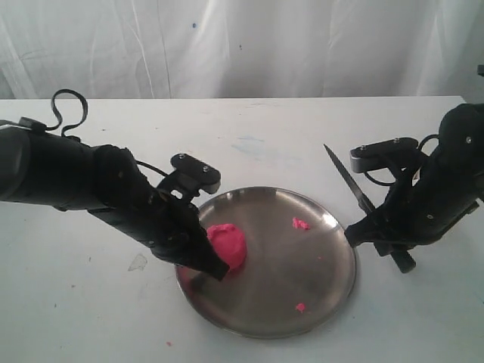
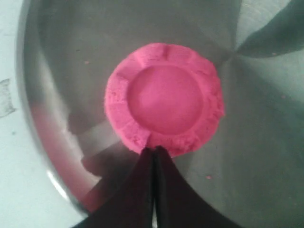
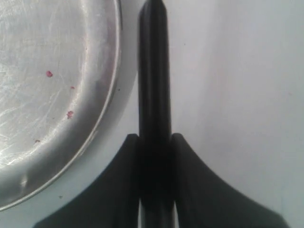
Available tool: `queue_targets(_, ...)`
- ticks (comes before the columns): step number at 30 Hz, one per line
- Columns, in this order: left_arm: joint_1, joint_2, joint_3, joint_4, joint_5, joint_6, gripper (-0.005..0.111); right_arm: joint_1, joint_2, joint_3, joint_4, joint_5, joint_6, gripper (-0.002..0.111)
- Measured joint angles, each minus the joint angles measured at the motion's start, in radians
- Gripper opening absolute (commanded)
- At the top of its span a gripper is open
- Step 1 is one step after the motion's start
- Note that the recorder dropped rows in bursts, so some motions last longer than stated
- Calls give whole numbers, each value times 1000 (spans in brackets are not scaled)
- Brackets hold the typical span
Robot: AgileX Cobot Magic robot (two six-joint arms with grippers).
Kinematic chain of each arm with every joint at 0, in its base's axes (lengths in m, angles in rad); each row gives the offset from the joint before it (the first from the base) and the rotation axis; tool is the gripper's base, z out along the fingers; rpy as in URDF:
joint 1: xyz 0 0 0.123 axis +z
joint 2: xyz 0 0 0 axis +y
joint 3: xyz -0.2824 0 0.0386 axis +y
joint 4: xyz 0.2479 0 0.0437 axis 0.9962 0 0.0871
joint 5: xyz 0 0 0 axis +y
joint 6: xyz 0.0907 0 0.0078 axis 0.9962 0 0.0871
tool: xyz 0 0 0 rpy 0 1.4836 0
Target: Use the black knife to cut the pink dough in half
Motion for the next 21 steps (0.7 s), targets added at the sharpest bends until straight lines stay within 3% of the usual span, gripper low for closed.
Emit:
queue_targets(7,-85,2,0,-11,1,209,0,0,1,0,-18,-3,1,0)
queue_targets(10,-85,2,0,-11,9,298,0,0,3,0,-43,-4,21,0)
queue_targets(17,-77,-47,0,1,25,332,0,0,44,0,-74,-15,45,0)
queue_targets(21,-33,-90,7,69,29,335,0,0,87,0,-74,-22,45,0)
